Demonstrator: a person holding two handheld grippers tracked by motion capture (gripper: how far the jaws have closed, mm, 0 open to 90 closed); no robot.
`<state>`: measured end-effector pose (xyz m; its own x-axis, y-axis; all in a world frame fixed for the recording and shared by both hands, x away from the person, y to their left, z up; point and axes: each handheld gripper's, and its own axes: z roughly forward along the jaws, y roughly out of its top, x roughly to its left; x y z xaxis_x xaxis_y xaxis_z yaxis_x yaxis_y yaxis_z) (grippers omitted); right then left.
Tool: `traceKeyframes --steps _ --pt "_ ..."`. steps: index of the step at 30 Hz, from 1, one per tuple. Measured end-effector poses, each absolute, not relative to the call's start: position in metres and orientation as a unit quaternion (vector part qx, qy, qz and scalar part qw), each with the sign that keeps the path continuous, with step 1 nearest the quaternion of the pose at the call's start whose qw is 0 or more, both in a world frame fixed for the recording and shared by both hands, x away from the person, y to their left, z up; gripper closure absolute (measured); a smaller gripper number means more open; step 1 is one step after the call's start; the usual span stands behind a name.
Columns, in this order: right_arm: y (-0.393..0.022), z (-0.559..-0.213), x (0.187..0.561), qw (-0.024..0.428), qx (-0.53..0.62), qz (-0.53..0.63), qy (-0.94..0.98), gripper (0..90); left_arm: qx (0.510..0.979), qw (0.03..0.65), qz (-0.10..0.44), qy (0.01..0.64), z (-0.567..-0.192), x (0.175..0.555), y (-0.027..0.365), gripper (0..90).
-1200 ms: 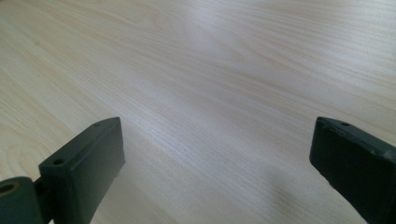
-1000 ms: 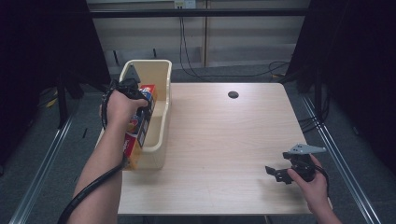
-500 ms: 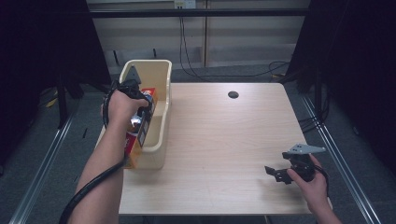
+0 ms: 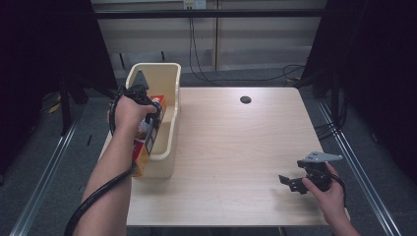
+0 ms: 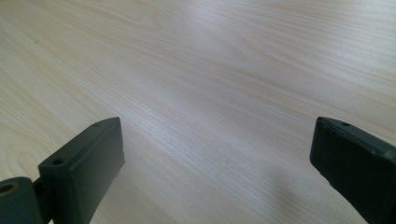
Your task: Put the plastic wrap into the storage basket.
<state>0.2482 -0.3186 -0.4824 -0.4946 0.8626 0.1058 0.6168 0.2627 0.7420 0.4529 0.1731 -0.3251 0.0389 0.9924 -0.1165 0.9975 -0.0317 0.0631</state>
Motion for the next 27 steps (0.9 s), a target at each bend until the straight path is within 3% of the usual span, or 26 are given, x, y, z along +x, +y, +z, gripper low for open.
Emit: traceKeyframes --steps 27 --pt "-0.32 -0.482 0.249 0.163 0.477 0.377 0.777 2.5 0.712 0.043 -0.048 0.7 -0.339 0.46 0.176 39.5"
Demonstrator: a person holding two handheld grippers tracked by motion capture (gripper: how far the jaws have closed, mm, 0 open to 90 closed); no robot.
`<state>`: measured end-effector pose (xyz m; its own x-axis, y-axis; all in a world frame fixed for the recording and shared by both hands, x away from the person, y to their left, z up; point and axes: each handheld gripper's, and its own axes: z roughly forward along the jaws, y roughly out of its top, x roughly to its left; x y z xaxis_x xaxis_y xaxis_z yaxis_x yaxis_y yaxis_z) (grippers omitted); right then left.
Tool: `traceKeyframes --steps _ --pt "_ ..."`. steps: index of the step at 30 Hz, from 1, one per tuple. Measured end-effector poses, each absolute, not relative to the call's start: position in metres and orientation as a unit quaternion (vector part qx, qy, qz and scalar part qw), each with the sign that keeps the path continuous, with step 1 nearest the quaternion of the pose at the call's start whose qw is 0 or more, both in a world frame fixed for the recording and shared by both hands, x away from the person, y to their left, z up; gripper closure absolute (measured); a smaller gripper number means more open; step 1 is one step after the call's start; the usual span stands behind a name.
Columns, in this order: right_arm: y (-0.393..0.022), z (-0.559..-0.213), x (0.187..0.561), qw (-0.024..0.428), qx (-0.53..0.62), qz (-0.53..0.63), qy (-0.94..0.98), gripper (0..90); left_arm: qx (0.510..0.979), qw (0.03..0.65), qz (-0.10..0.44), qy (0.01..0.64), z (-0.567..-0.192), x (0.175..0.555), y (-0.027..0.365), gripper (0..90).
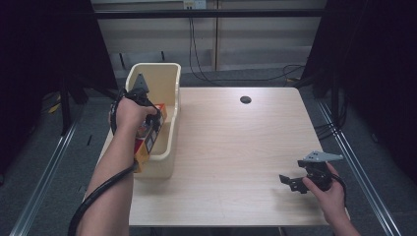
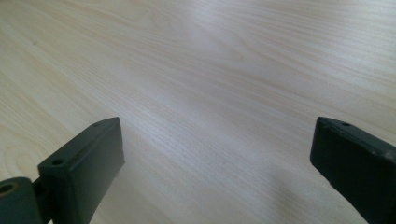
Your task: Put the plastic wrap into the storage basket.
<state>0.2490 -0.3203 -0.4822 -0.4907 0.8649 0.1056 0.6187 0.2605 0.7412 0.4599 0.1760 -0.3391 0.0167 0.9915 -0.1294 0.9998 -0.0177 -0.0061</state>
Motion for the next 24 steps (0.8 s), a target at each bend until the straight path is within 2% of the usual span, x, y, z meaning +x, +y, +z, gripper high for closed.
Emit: traceKeyframes --steps 9,19,20,24 --pt "-0.3205 -0.4826 0.2492 0.162 0.477 0.377 0.777 2.5 0.705 0.042 -0.053 0.706 -0.3416 0.4615 0.1773 39.4" --pt "-0.3195 -0.483 0.2495 0.161 0.477 0.377 0.778 2.4 0.72 0.025 -0.063 0.691 -0.3471 0.4627 0.1783 39.3" --pt "-0.3196 -0.483 0.2495 0.162 0.477 0.377 0.777 2.4 0.708 0.032 -0.06 0.703 -0.3485 0.4623 0.1757 39.2" --pt "-0.3195 -0.4835 0.2498 0.163 0.477 0.376 0.778 2.3 0.72 0.02 -0.06 0.691 -0.3475 0.4631 0.1751 39.1"
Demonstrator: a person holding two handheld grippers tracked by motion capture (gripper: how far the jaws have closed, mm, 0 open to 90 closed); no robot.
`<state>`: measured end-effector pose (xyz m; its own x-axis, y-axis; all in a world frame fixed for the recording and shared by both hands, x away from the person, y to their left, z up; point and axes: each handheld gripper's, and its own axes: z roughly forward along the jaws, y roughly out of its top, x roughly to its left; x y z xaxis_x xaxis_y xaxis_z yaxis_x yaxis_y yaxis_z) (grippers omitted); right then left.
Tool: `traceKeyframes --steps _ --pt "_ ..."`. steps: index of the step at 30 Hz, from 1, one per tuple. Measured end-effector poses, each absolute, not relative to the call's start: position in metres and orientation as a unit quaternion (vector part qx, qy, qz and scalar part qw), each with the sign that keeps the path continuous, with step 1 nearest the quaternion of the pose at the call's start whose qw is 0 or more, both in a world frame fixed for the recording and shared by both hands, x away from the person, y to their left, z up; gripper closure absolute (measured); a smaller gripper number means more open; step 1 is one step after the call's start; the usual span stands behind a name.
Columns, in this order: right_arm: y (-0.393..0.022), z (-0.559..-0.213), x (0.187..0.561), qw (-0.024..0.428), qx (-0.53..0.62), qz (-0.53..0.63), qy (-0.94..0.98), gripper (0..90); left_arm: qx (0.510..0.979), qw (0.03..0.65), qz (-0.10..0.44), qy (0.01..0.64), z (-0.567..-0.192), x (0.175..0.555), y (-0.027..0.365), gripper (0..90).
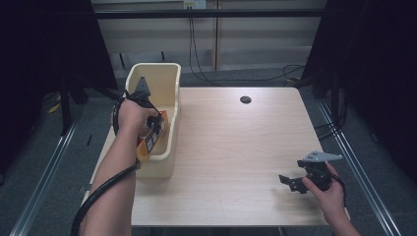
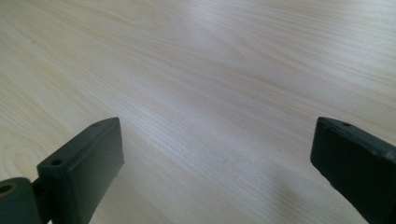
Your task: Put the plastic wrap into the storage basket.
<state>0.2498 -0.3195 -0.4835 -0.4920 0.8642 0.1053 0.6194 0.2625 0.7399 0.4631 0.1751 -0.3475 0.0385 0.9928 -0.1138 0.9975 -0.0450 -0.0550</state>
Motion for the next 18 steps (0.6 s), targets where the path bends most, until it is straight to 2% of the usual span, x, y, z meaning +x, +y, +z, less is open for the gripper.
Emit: traceKeyframes --steps 18 --pt "-0.3179 -0.484 0.2507 0.162 0.475 0.375 0.779 2.2 0.706 0.032 -0.063 0.704 -0.3447 0.4623 0.1758 36.9"
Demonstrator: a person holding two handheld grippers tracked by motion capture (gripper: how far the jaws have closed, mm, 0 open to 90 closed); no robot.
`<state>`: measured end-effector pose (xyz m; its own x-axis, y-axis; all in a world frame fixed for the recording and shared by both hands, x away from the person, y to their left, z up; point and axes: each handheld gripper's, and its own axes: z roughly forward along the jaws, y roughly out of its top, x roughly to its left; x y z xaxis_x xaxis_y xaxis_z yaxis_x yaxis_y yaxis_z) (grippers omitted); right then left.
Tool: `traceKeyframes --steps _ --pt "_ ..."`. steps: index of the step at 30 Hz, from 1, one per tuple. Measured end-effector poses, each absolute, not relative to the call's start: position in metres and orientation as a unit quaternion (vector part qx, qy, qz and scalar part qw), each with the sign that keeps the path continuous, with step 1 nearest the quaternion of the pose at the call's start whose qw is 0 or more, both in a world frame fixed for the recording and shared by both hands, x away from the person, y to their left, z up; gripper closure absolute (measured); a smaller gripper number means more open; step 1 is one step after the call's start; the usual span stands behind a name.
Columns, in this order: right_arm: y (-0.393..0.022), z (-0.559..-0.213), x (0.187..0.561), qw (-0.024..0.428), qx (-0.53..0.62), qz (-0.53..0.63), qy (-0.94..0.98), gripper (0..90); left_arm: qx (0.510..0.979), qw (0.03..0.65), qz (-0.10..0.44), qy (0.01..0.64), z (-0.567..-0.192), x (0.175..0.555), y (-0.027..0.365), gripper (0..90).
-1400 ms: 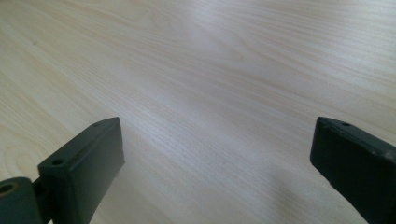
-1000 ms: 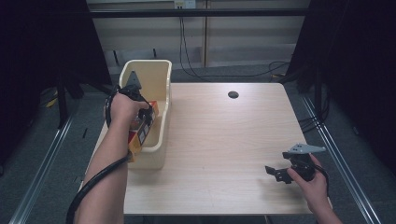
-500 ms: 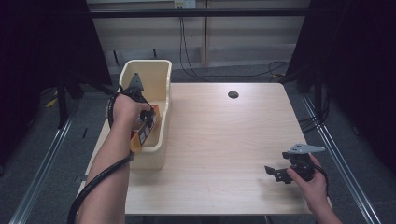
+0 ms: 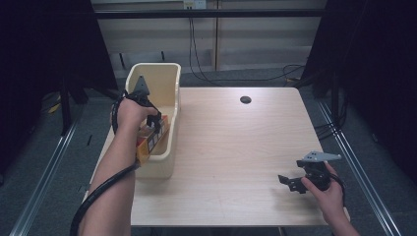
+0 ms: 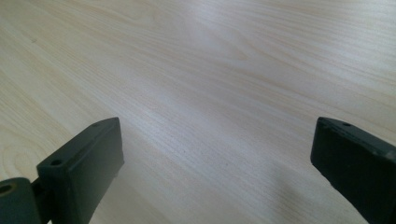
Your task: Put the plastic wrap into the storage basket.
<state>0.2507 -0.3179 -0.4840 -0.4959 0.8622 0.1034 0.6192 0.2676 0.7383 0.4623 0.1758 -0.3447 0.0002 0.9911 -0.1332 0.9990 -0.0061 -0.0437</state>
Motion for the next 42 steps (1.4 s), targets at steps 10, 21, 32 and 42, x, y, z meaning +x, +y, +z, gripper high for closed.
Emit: traceKeyframes --steps 10,21,32,42 --pt "-0.317 -0.483 0.251 0.162 0.474 0.377 0.779 2.2 0.715 0.056 -0.047 0.696 -0.325 0.461 0.176 34.6" --pt "-0.319 -0.482 0.248 0.162 0.476 0.377 0.778 2.2 0.711 0.077 -0.035 0.698 -0.309 0.457 0.17 31.3" --pt "-0.319 -0.48 0.247 0.165 0.475 0.38 0.776 2.2 0.72 0.106 -0.024 0.685 -0.29 0.448 0.165 29.0" --pt "-0.317 -0.479 0.248 0.168 0.473 0.379 0.777 2.2 0.735 0.14 -0.02 0.663 -0.273 0.435 0.16 25.5"
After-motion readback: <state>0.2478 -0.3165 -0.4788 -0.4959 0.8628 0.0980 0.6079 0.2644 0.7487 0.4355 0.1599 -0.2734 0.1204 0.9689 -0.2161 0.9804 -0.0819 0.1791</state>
